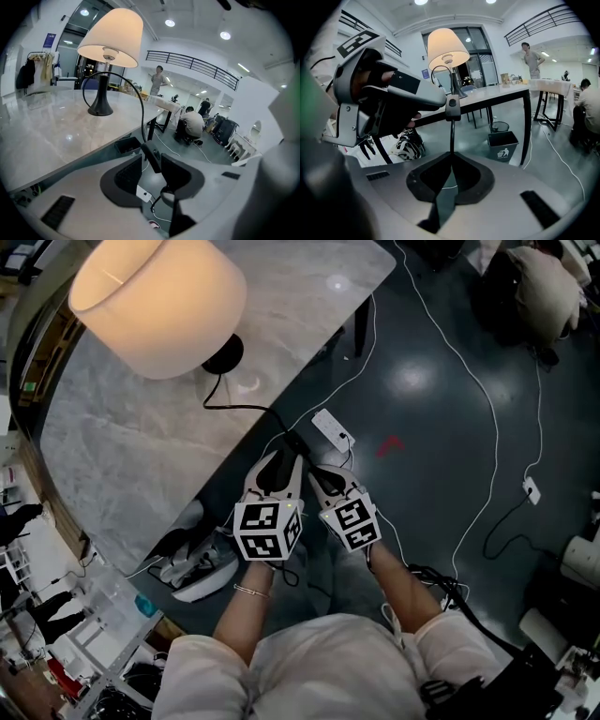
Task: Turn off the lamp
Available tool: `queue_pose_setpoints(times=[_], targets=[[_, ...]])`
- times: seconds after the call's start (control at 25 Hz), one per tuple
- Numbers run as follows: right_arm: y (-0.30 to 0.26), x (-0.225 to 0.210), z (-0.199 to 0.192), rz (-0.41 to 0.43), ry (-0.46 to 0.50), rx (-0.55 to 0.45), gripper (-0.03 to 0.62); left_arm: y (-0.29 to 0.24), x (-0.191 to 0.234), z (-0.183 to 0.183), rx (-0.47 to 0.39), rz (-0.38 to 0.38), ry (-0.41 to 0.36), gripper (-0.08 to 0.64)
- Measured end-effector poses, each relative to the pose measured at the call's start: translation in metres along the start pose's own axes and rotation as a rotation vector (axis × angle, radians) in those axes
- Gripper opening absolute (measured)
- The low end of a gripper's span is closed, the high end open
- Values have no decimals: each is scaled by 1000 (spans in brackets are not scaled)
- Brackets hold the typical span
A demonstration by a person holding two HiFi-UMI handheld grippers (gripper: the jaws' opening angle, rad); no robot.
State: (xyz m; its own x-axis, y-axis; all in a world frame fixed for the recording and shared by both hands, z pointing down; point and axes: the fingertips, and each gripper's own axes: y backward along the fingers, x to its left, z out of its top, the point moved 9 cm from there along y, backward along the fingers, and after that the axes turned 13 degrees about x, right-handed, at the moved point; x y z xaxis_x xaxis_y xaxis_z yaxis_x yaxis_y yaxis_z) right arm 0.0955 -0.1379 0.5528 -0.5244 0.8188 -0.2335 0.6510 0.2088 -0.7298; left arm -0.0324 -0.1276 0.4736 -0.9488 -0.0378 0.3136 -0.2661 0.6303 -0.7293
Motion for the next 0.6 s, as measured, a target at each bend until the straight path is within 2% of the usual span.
queue_pose_setpoints(times=[0.24,0.6], targets=[[1,-6,-3,-7,21,3,14,-14,6,8,-2,-69,84,150],[2,-3,-9,2,22,-3,14,-23,11,17,21,-91,78,147]])
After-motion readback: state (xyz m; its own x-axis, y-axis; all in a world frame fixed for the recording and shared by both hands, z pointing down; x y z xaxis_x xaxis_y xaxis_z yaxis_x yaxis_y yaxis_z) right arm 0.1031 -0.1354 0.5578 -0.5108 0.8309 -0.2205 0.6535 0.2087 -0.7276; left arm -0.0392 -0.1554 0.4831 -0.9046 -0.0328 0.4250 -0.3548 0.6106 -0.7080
